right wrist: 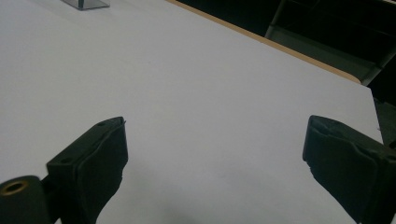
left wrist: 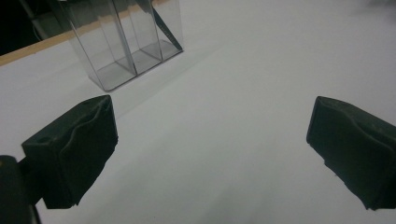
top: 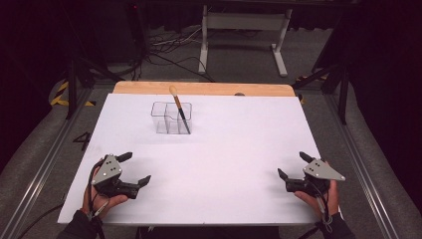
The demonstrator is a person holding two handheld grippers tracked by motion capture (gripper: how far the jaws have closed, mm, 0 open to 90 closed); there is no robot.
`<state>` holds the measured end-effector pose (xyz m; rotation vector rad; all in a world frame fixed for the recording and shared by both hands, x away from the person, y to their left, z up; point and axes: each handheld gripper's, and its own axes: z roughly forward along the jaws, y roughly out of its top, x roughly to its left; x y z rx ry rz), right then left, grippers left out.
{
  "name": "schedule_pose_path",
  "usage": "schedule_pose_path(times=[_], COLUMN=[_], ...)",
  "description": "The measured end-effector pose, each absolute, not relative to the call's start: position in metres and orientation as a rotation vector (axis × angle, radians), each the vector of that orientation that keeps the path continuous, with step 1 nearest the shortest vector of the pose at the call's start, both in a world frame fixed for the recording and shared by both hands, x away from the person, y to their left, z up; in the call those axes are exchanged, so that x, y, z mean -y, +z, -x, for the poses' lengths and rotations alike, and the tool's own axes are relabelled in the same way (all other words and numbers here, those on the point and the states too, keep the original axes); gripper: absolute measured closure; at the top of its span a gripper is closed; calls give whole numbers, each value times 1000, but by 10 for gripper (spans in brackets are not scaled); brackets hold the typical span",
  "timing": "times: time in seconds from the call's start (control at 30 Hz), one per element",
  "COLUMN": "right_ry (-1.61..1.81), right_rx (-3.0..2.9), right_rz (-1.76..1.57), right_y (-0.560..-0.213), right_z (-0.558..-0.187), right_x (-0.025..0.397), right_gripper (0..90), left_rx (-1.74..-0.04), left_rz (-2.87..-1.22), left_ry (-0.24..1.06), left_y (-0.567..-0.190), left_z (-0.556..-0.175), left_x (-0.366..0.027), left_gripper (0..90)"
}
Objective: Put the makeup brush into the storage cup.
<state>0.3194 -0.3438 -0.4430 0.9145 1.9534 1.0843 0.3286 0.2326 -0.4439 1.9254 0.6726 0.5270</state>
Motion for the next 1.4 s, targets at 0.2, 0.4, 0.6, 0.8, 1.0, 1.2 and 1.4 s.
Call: schedule_pose_path(times=[0.2, 0.4, 0.6, 0.8, 1.0, 1.2, 1.4], right_ry=[1092, 1093, 1095, 1091, 1091, 1090, 1100], right_rx=[-1945, -1943, -1946, -1942, -1943, -1943, -1937], right_rz=[-912, -905, -905, -904, -903, -906, -918], right_y=[-442, -441, -442, -441, -441, -441, -441], right_z=[-318, -319, -319, -318, -318, -318, -317], right_x=[345, 345, 344, 345, 345, 345, 347], right_gripper=[76, 76, 76, 77, 77, 77, 78], left_rx=[-670, -670, -669, -671, -676, -674, -676], left_rz=[-1929, -1932, -1938, -1940, -1940, -1941, -1944], left_ry=[529, 532, 526, 520, 519, 517, 510], left_y=[-444, -444, -445, -445, -446, -446, -447], left_z=[-329, -330, -331, -331, -332, -334, -335], left_x=[-232, -232, -231, -231, -231, -229, -228], left_gripper=[32, 31, 30, 31, 31, 31, 31])
